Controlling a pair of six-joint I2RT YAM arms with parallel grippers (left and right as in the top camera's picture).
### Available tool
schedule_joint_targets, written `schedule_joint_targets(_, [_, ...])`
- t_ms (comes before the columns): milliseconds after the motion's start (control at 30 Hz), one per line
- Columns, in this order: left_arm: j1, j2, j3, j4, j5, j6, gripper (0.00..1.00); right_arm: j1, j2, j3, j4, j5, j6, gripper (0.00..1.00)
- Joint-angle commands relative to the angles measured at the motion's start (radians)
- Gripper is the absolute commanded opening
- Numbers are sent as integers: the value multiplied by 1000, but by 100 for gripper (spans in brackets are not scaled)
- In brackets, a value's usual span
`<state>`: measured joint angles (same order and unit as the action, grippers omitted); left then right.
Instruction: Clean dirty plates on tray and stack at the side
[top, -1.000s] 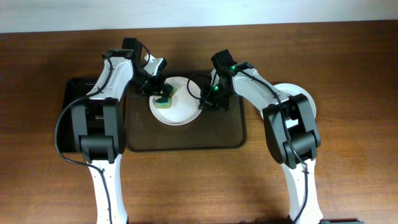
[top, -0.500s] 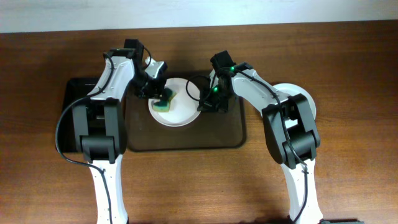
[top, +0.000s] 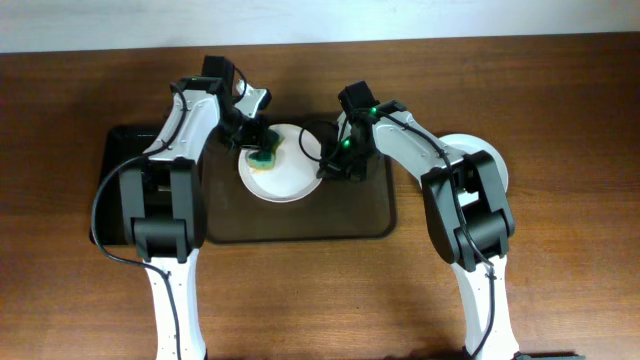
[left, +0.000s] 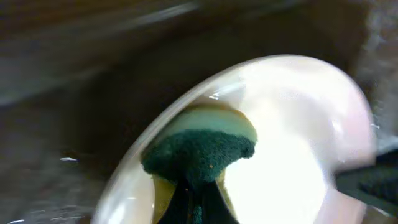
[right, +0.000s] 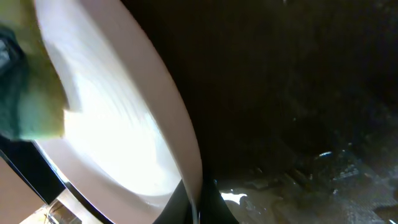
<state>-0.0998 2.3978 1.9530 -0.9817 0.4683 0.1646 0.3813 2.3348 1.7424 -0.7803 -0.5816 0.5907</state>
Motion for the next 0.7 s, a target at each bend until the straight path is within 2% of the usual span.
schedule_joint_targets(0, [-2, 31, -5, 18, 328, 47, 1, 18, 65, -41, -8, 61, -34, 4])
schedule_joint_targets(33, [9, 31, 0, 48, 413, 46, 1, 18, 65, -41, -9, 61, -34, 4])
schedule_joint_targets(67, [16, 31, 1, 72, 434, 45, 1, 18, 65, -41, -9, 61, -34, 4])
schedule_joint_targets(133, [28, 31, 3, 80, 377, 26, 1, 18, 65, -41, -12, 61, -34, 4])
schedule_joint_targets(200, [34, 31, 3, 53, 109, -61, 1, 18, 65, -41, -12, 61, -36, 4])
schedule_joint_targets(400, [32, 31, 3, -153, -380, -76, 1, 18, 65, -41, -8, 61, -36, 4])
schedule_joint_targets(433, [32, 31, 3, -166, -401, -83, 1, 18, 65, -41, -8, 61, -36, 4])
schedule_joint_targets(533, [5, 31, 3, -172, -343, -82, 1, 18, 65, -41, -8, 61, -36, 4])
schedule_joint_targets(600, [-19, 31, 3, -160, -199, -61, 1, 18, 65, -41, -8, 61, -36, 4])
schedule_joint_targets(667, [-37, 31, 3, -151, -12, 45, 1, 18, 65, -41, -8, 61, -36, 4])
